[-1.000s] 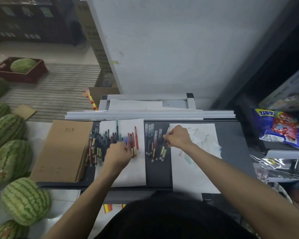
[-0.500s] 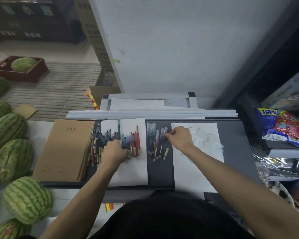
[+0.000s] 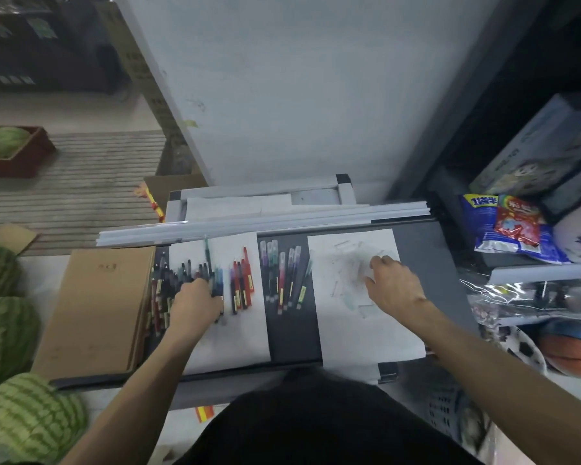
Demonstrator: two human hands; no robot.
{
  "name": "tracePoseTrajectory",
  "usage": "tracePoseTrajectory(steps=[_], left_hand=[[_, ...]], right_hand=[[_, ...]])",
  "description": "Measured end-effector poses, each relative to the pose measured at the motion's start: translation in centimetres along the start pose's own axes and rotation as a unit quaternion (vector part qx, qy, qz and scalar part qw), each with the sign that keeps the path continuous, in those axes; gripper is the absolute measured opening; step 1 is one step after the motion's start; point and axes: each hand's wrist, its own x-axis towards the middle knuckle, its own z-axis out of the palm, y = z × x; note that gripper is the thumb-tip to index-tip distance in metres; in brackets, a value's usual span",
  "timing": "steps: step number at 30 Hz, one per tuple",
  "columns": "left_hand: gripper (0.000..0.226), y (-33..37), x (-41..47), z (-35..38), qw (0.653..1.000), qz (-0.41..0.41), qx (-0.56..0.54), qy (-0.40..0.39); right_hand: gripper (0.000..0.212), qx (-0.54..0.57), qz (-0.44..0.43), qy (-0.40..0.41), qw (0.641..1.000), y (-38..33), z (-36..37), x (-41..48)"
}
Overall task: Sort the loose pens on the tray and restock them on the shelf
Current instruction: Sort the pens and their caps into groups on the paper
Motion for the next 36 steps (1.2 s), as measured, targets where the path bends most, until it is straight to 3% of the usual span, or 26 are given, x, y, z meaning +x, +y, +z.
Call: tracePoseTrajectory(steps=[7, 14, 20, 23, 26, 29, 32, 34, 36], left_hand=[[0.030, -0.1, -1.3, -1.0, 1.000, 0.010, 0.003, 0.026], [0.031, 2.8, -4.6, -1.0, 0.995, 0.091, -0.025, 0.022], [0.016, 6.0, -7.5, -0.6, 0.985, 0.166, -0.037, 0.012], [0.008, 7.0, -8.7, -1.1, 0.979, 0.187, -0.080, 0.008], [0.012, 7.6, -9.5, -1.9, 0.971, 0.205, -0.120, 0.003], [0.016, 8.2, -10.4, -2.8, 0.954, 0.235, -0.184, -0.023], [0.018, 8.6, -11.2, -3.8, 0.937, 0.260, -0.227, -0.044], [0.020, 9.0, -11.7, -4.5, 0.929, 0.279, -0.238, -0.048], [0.022, 9.3, -12.4, -5.2, 0.922, 0.299, -0.243, -0.046]], right_hand=[[0.025, 0.009, 0.007, -0.011, 1.000, -0.6, -0.1, 0.6], [0.014, -0.005, 0.016, -0.033, 0.999, -1.6, -0.1, 0.8], [0.018, 0.099, 0.083, -0.047, 0.990, -1.3, -0.1, 0.9], [0.016, 0.202, 0.116, -0.024, 0.972, -1.6, -0.6, 0.1], [0.013, 0.404, 0.136, -0.014, 0.905, -2.7, -1.9, -0.7], [0.015, 0.636, 0.117, -0.086, 0.758, -4.2, -4.3, -2.4], [0.017, 0.766, 0.070, -0.148, 0.622, -5.3, -6.9, -4.5], [0.024, 0.806, 0.037, -0.162, 0.569, -5.9, -8.2, -5.4], [0.028, 0.819, 0.007, -0.162, 0.551, -6.4, -9.2, -6.3]])
